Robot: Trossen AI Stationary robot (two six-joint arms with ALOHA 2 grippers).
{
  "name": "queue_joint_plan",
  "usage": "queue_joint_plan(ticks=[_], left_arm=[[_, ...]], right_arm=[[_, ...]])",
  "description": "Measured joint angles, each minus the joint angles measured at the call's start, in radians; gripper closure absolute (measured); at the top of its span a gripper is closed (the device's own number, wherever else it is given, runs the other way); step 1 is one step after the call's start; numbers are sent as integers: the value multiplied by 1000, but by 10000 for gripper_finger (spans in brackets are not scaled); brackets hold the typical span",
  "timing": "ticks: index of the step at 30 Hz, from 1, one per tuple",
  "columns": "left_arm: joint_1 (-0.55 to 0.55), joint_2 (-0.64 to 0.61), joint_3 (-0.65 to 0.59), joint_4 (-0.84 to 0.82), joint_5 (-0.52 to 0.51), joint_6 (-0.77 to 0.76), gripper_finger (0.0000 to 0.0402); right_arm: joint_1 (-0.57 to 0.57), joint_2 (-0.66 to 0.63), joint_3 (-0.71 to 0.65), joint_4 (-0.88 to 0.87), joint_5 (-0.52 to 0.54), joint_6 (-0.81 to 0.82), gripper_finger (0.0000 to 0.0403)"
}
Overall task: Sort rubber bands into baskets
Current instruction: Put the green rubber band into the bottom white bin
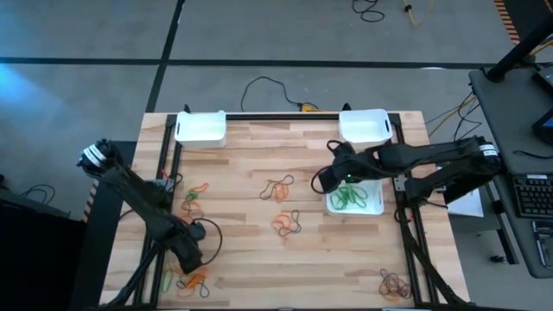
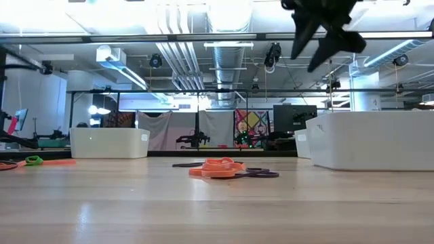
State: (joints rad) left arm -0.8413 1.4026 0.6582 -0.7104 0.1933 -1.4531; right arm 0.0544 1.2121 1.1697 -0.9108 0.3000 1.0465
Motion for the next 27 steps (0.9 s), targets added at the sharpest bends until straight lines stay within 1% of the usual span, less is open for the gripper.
queue_joint_plan(ticks=[5, 8, 11, 14, 16, 17, 20, 22, 23, 25, 27], left_arm=[[0, 113, 43, 3, 0, 20, 207], [-1, 136, 62, -4, -31, 41, 224], [2, 133, 62, 9, -47, 41, 265], [6, 134, 58, 33, -54, 34, 330], [13, 137, 61, 50, -64, 31, 376], [18, 138, 67, 50, -76, 30, 388], [48, 141, 100, 38, -167, 62, 389], [82, 141, 136, 52, -295, 121, 393], [105, 141, 158, 68, -328, 155, 397], [147, 142, 197, 89, -417, 250, 399], [186, 150, 239, 185, -485, 384, 399]], right_arm=[[0, 0, 42, 2, 0, -26, 184], [0, 0, 53, 9, 0, -25, 184], [3, 1, 52, 21, 0, -25, 184], [17, 1, 52, 34, 4, -36, 184], [40, 1, 52, 41, 37, -40, 184], [57, 2, 48, 58, 64, -49, 184], [121, 23, 36, 163, 123, -145, 184], [171, 55, 32, 251, 130, -241, 184], [193, 70, 31, 299, 130, -286, 184], [239, 118, 27, 377, 127, -369, 184], [280, 166, 26, 448, 118, -439, 184]])
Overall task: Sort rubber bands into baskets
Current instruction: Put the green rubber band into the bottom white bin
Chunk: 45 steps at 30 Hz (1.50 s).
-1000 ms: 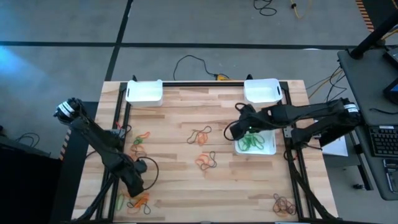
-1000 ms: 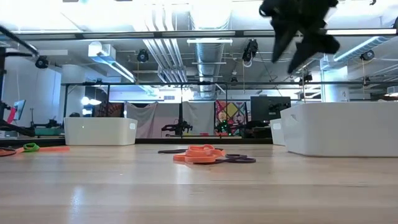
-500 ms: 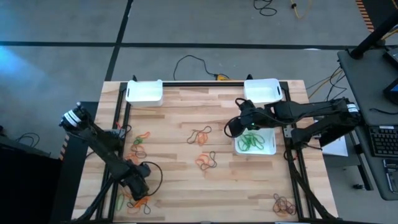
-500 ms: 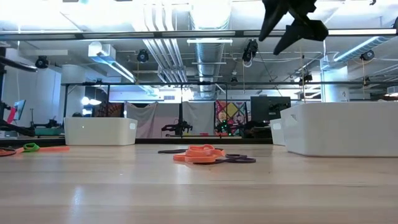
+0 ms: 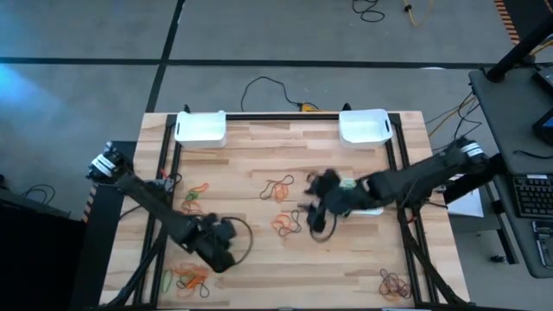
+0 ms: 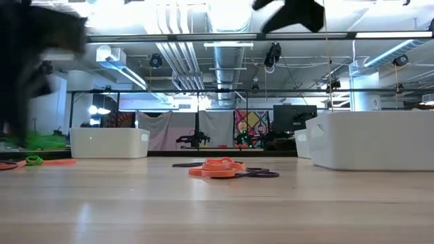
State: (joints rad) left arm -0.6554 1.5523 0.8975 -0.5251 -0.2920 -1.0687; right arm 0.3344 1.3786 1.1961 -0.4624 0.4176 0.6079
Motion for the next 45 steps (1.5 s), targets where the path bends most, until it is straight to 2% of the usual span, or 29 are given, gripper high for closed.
queue_joint_plan(ticks=[3, 6, 10, 15, 18, 22, 27, 31, 35, 41, 45], left_arm=[[57, 35, 57, 158, -72, 215, 400], [93, 122, 111, 248, -66, 355, 400], [109, 265, 200, 337, -48, 430, 401], [109, 441, 353, 335, -18, 500, 400], [107, 484, 413, 341, 26, 551, 392], [107, 487, 392, 401, 49, 604, 364], [94, 488, 322, 564, 98, 589, 306], [81, 479, 294, 501, 24, 527, 256], [64, 437, 274, 468, 7, 497, 217], [2, 342, 206, 386, -46, 409, 199], [-55, 286, 143, 348, -77, 284, 198]], right_arm=[[62, 87, 2, 59, -19, -82, 184], [119, 171, 4, 93, -55, -139, 184], [182, 264, 5, 126, -94, -141, 184], [244, 354, 6, 161, -111, -101, 184], [273, 408, 6, 212, -113, -89, 184], [291, 477, 6, 310, -104, -93, 184], [287, 539, 7, 408, -93, -92, 184], [280, 575, 6, 446, -80, -92, 184], [278, 600, 6, 512, -80, -95, 184], [272, 657, 10, 631, -77, -108, 184], [255, 706, 36, 661, -71, -109, 184]])
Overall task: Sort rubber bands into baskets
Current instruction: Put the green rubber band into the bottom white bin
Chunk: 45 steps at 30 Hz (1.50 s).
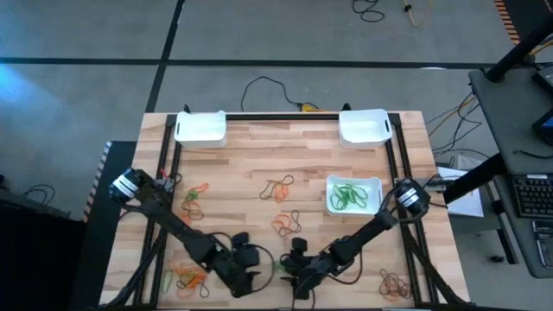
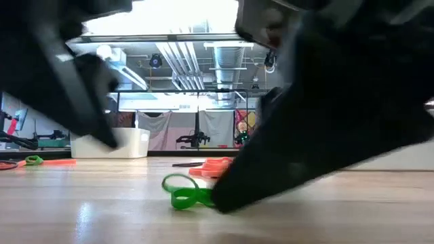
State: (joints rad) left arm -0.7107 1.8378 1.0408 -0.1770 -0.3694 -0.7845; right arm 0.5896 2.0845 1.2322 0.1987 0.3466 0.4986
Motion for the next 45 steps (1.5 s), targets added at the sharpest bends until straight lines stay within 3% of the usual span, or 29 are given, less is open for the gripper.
queue_joint_plan(ticks=[6, 14, 19, 27, 30, 34, 38, 45], left_arm=[[-123, -69, -70, -58, -63, -249, 198], [-270, -112, -99, -182, -104, -520, 203], [-338, -109, -99, -240, -149, -613, 215], [-367, -102, -99, -277, -208, -680, 232], [-371, -102, -99, -279, -209, -684, 235], [-375, -102, -105, -299, -211, -704, 237], [-375, -102, -111, -301, -250, -705, 238], [-373, -102, -116, -368, -251, -716, 238]], right_arm=[[-17, 72, 83, 3, 10, -49, 184], [-37, 118, 178, -74, 104, -94, 201], [-52, 105, 199, -195, 119, -12, 256], [-71, 92, 216, -217, 116, 102, 376], [-78, 39, 216, -280, 98, 127, 389], [-86, -105, 218, -474, 101, 132, 393], [-101, -286, 219, -810, 142, 168, 393], [-192, -556, 164, -1487, 177, 530, 394]])
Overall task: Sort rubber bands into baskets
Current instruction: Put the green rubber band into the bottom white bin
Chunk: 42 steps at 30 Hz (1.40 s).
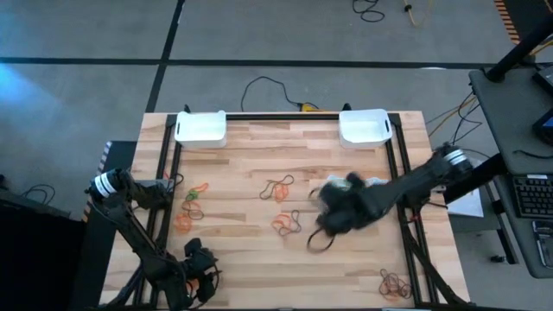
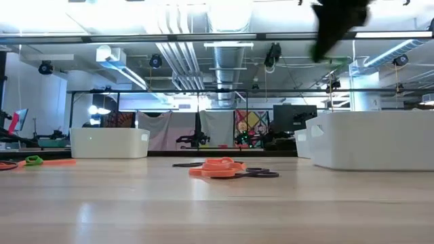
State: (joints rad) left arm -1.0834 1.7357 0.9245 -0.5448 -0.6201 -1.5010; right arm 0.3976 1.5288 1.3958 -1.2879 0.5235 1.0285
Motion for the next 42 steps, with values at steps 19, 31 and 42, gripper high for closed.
queue_joint_plan(ticks=[19, 31, 42], left_arm=[[314, -295, -144, -320, 326, 23, 238], [667, -675, -347, -411, 485, 181, 239], [1239, -707, -347, -495, 587, 578, 248]], right_arm=[[-258, -315, -675, 461, -309, 236, 365], [-256, -359, -597, 448, -314, 162, 195], [-250, -368, -364, 297, -215, 78, 174]])
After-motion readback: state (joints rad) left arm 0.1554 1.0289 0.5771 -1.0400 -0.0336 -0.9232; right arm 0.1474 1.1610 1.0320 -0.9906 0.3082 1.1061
